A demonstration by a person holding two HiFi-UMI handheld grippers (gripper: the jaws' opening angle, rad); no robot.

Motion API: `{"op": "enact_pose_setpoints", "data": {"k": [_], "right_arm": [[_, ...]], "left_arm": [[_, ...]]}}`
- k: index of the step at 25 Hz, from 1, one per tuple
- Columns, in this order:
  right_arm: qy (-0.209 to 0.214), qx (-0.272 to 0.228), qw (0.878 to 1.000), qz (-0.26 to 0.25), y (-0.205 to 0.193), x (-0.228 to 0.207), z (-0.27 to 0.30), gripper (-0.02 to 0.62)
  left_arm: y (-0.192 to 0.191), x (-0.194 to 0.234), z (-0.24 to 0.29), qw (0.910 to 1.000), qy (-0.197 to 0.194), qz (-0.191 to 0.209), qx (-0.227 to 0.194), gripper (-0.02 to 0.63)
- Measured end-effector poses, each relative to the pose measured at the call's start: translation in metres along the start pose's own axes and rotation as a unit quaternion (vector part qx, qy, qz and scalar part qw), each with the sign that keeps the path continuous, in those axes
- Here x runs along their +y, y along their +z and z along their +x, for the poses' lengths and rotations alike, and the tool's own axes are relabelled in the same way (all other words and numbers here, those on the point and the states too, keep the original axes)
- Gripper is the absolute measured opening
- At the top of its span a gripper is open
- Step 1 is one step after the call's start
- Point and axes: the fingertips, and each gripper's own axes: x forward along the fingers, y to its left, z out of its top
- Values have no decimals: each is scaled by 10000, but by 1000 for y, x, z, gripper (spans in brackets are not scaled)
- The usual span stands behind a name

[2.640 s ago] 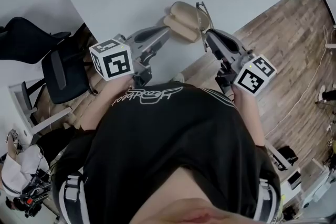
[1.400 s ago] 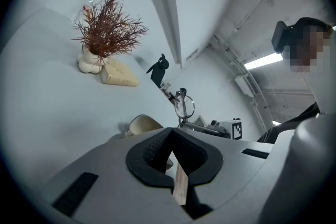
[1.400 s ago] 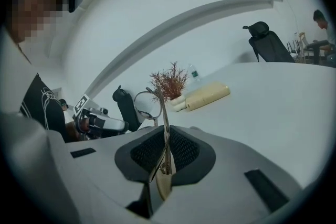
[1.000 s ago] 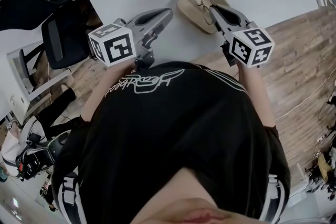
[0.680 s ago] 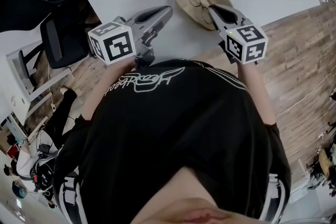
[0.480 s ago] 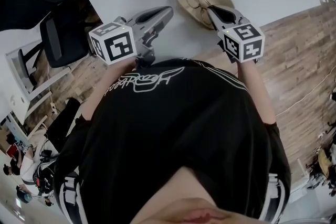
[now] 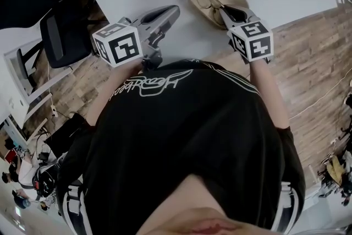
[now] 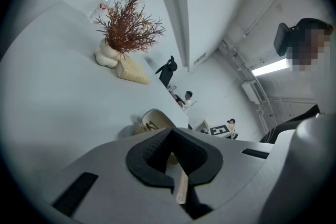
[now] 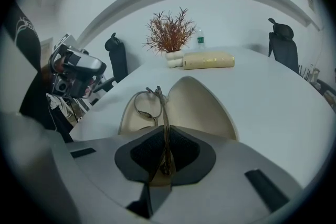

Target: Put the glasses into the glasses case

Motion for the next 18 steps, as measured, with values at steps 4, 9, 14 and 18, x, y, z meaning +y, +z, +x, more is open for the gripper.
{"op": "enact_pose_setpoints", "data": {"k": [4, 9, 14, 18], "right_arm": [[-117, 236, 9996, -122, -8, 0, 5, 29], [-146, 309, 9992, -195, -7, 0, 7, 29], [-224, 380, 9986, -285, -6, -2, 8, 29], [-275, 494, 9978, -334, -6, -1, 12, 29]], "left_arm": [[0, 3, -2, 10000, 33, -7, -37, 6], [0, 4, -5, 10000, 47, -32, -72, 6], [1, 3, -5, 9999, 48, -39, -98, 6], [1, 8, -9, 9999, 63, -54, -101, 6]]}}
